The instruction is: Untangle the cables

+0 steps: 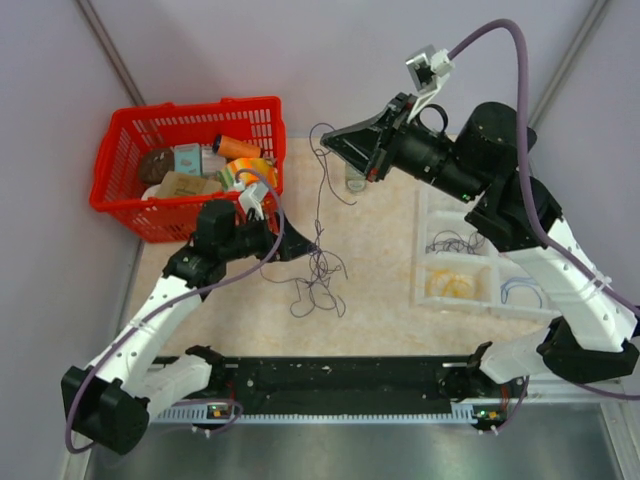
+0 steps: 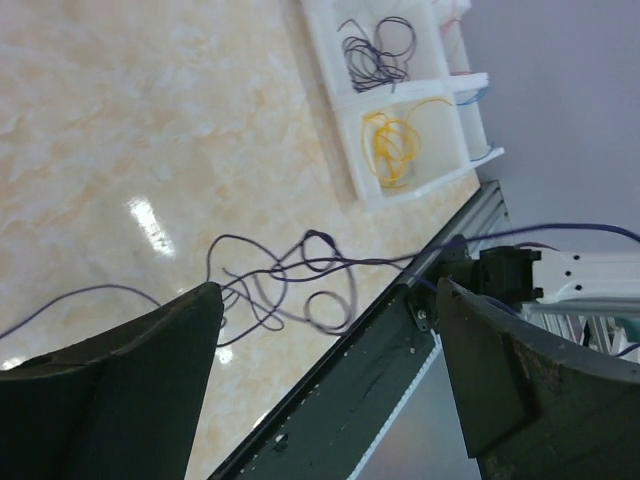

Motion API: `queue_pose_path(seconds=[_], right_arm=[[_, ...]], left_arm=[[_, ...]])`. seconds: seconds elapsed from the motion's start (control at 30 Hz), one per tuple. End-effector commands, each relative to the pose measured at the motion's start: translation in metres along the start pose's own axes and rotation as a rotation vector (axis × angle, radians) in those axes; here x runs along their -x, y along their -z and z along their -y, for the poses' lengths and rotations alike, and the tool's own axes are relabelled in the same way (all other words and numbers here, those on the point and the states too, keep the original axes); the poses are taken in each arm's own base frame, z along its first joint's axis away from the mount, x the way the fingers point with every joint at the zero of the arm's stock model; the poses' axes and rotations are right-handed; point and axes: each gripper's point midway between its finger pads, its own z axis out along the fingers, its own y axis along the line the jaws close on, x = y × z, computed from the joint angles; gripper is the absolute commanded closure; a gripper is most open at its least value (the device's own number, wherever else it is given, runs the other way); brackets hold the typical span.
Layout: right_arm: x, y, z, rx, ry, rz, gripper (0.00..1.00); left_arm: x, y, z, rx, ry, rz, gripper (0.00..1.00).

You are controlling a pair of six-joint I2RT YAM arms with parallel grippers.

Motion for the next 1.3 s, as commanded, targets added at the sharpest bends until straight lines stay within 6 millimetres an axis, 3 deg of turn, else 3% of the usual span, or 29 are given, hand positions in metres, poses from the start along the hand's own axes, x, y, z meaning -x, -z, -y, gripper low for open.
queue_pose_path(seconds=[0.0, 0.13, 0.2, 0.3, 0.4, 0.47, 0.53, 0.63, 0.7, 0.77, 0.83, 0.93, 1.1, 1.27], right_arm=[[0.002, -0.004, -0.009, 0.028, -0.043, -0.003, 1.0], [0.009, -0.002, -0.015, 0.05, -0.062, 0.014, 1.0], [0.012, -0.002, -0.018, 0.059, -0.063, 0.02, 1.0], [0.018, 0.001, -0.019, 0.056, -0.064, 0.036, 1.0], [0.029, 0.004, -0.026, 0.074, -0.072, 0.059, 1.0], [0.034, 0.005, -0.03, 0.091, -0.077, 0.066, 1.0], [0.036, 0.007, -0.033, 0.099, -0.08, 0.069, 1.0], [0.04, 0.013, -0.036, 0.106, -0.086, 0.079, 1.0], [0.044, 0.017, -0.038, 0.108, -0.088, 0.086, 1.0], [0.051, 0.023, -0.037, 0.096, -0.074, 0.107, 1.0], [0.061, 0.032, -0.034, 0.062, -0.05, 0.137, 1.0], [0.085, 0.05, -0.021, -0.04, 0.027, 0.214, 1.0], [0.146, 0.097, 0.011, -0.297, 0.206, 0.398, 1.0], [0.196, 0.149, 0.025, -0.492, 0.352, 0.532, 1.0]], left_arm=[[0.017, -0.001, 0.043, -0.19, -0.101, 0.07, 0.08], [0.012, -0.014, 0.042, -0.187, -0.104, 0.039, 0.11], [0.008, -0.019, 0.05, -0.215, -0.114, 0.005, 0.18], [0.002, -0.024, 0.053, -0.202, -0.141, 0.002, 0.18], [0.01, -0.036, 0.033, -0.085, -0.133, 0.035, 0.15], [0.02, -0.042, 0.014, 0.032, -0.113, 0.057, 0.16], [0.031, -0.048, 0.007, 0.078, -0.133, 0.078, 0.19], [0.051, -0.055, -0.006, 0.171, -0.135, 0.132, 0.4], [0.055, -0.058, -0.014, 0.223, -0.128, 0.128, 0.56], [0.053, -0.056, -0.024, 0.282, -0.117, 0.113, 0.79], [0.044, -0.048, -0.038, 0.357, -0.118, 0.082, 0.99], [0.026, -0.027, -0.07, 0.51, -0.113, 0.058, 1.0], [-0.006, 0.021, -0.109, 0.7, -0.063, 0.079, 1.0], [-0.014, 0.084, -0.144, 0.922, 0.018, 0.207, 1.0]])
